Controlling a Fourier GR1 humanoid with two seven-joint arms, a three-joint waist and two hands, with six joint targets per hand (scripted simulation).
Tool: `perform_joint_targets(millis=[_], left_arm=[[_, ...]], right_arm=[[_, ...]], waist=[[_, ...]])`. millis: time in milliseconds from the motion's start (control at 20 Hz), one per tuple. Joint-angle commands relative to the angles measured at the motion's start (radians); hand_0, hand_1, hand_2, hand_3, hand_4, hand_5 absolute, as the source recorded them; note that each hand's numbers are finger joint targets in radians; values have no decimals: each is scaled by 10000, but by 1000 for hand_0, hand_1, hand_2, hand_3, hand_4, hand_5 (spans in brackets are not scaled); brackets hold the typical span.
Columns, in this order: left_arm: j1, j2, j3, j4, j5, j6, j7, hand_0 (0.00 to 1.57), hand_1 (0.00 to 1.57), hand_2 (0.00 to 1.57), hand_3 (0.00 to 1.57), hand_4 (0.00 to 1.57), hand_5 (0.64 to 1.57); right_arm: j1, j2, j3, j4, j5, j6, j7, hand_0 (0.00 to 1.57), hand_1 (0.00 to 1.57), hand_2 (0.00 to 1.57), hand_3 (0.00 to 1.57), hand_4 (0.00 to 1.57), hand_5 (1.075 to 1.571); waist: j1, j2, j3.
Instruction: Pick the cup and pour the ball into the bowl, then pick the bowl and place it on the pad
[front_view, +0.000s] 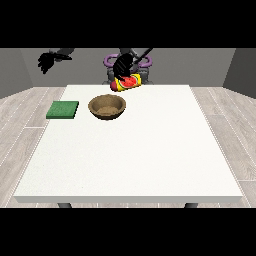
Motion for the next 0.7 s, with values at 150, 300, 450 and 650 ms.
perform_joint_targets(millis=[150,300,450,650], left_arm=[[518,194,3012,-1253,2533,1462,531,1499,1499,1571,1571,1571,1092],[1332,184,4640,-1911,4263,2647,571,1296,1296,1571,1571,1571,1156],[2051,-187,5870,-2658,5997,3550,-157,1023,1023,1257,941,1391,1300],[3362,-509,6914,-3916,9313,4343,-886,0,0,0,0,419,1561]], right_arm=[[535,197,-13,-70,18,-238,141,0,0,0,0,0,1569],[483,225,-191,-109,-72,-555,273,0,0,0,0,0,1568],[276,585,-74,-287,68,-1138,445,0,0,0,0,225,1565],[-442,1090,110,-513,-17,-1346,295,0,0,0,0,354,1567]], waist=[[555,-384,-71],[1132,-160,-125],[1614,135,-153],[1177,1426,-271]])
